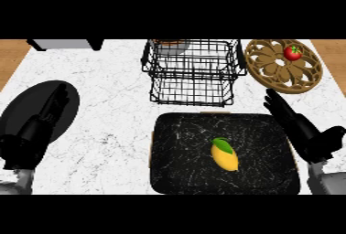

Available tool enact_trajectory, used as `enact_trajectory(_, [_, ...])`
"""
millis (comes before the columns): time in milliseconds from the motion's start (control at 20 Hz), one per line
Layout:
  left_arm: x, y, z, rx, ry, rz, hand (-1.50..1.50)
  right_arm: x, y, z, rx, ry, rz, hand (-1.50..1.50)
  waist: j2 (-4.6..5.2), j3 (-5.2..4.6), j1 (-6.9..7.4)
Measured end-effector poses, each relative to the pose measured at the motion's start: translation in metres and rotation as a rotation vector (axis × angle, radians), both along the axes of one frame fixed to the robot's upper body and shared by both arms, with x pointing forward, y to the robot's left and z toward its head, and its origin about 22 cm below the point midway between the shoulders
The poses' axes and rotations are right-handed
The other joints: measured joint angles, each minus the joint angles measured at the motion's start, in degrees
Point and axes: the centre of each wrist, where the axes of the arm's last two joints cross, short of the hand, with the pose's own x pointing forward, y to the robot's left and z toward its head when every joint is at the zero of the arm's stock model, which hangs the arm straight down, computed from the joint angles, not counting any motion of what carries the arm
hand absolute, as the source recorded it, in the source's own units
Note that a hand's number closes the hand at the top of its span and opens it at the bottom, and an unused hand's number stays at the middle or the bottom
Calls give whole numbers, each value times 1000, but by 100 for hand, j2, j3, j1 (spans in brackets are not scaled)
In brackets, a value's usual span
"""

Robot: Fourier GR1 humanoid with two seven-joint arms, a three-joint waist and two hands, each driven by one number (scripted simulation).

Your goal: Pick the lemon from the tray and place it in the tiered basket

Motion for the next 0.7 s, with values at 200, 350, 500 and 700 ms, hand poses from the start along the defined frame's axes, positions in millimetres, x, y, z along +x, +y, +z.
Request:
enact_trajectory(200, [-10,-8,-20,-29,51,60,0,15,4,36,5,-184,21,150,98,-55,11])
enact_trajectory(350, [-21,-13,-46,-75,134,138,0,29,-9,73,-70,-338,-52,-150,129,-102,-25])
enact_trajectory(500, [-32,-25,-66,-121,190,177,0,30,-22,68,-13,-319,-319,-150,156,-104,-78])
enact_trajectory(700, [-36,-38,-90,-148,221,203,0,19,-18,61,114,-363,-452,-150,167,-96,-81])
